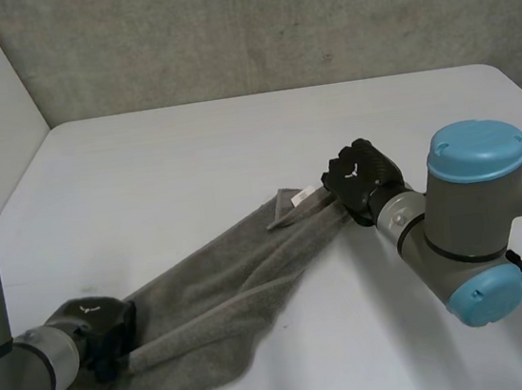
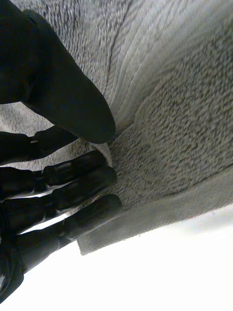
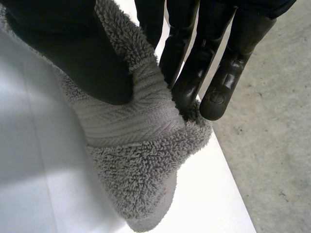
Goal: Fold the laundry
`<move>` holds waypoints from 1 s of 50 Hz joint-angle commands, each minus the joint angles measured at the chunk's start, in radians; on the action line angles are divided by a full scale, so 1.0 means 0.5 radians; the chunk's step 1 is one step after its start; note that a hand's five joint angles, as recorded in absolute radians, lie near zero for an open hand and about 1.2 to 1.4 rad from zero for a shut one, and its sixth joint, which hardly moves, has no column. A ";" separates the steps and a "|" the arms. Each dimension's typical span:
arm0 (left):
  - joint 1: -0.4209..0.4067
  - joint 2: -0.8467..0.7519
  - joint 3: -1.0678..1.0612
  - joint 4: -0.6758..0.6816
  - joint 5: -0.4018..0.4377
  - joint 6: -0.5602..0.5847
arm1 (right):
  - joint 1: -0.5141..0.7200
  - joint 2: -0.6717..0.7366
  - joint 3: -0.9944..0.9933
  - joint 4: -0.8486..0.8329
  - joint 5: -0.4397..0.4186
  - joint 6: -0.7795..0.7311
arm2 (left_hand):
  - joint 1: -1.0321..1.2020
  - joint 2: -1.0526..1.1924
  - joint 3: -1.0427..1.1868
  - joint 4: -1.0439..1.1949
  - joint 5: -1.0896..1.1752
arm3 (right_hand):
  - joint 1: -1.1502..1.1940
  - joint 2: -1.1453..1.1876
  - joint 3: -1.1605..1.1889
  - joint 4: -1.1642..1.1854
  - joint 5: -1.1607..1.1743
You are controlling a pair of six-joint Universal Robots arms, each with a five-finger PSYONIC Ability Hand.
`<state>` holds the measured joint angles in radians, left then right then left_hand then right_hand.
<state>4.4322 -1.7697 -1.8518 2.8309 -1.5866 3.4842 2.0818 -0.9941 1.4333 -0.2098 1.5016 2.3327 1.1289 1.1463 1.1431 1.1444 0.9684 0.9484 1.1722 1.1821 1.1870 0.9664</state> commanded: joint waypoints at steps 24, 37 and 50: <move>-0.157 -0.078 0.108 0.290 0.013 0.045 | -0.037 -0.024 0.011 0.002 -0.015 0.004 | -0.891 -0.926 -0.920 -0.922 -0.919 | 0.896 0.448 0.428 0.418 0.511; -0.151 -0.262 0.126 0.318 0.013 0.045 | -0.037 -0.024 0.020 -0.001 -0.018 0.007 | -0.891 -0.926 -0.920 -0.922 -0.919 | 0.896 0.448 0.428 0.418 0.511; -0.179 -0.289 0.408 0.394 0.016 0.045 | -0.046 -0.015 -0.230 -0.037 0.006 0.041 | 0.535 0.500 0.506 0.504 0.507 | 0.896 0.448 0.428 0.418 0.511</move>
<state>4.3537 -1.9273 -1.7540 3.0078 -1.5795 3.5064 2.0604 -1.0046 1.4218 -0.2193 1.4945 2.3358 1.1398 1.1615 1.1582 1.1585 0.9777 0.9484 1.1721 1.1852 1.1872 0.9769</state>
